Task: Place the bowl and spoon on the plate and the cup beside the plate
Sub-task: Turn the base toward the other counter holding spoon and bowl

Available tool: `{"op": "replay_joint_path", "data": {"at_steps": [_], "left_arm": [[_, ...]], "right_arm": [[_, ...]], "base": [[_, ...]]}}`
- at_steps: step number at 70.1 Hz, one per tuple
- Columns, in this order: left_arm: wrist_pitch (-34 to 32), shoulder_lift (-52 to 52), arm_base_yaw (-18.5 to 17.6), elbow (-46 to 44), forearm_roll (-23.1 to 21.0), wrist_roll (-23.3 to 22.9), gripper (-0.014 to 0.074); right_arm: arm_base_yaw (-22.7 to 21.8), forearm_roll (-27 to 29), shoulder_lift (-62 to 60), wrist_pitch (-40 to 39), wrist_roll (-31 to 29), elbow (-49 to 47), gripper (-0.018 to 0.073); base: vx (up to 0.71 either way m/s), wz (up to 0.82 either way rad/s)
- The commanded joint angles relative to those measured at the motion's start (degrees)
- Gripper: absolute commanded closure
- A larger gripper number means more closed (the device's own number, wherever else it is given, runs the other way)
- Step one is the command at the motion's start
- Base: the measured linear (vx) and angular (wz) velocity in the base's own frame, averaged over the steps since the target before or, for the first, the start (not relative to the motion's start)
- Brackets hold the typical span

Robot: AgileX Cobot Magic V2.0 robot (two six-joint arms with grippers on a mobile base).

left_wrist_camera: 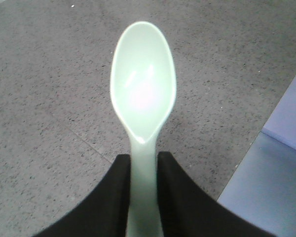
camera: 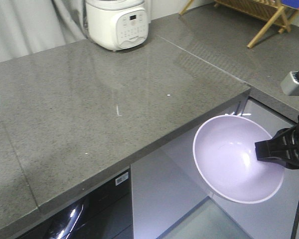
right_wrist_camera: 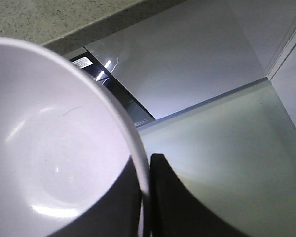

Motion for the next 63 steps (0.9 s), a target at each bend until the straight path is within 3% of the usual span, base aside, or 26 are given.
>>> {"op": "replay_joint_path", "data": {"at_steps": [1, 63], "left_arm": [[-3.7, -0.3, 0.3, -1.5, -0.5, -0.1, 0.0471], [-3.7, -0.3, 0.3, -1.5, -0.5, -0.1, 0.0471]], "right_arm": [[0.0, 1.3, -1.1, -2.1, -0.2, -1.6, 0.0563], [0.0, 1.3, -1.1, -2.1, -0.2, -1.6, 0.0563]], "base": [[0.01, -0.26], [0.01, -0.24]]}}
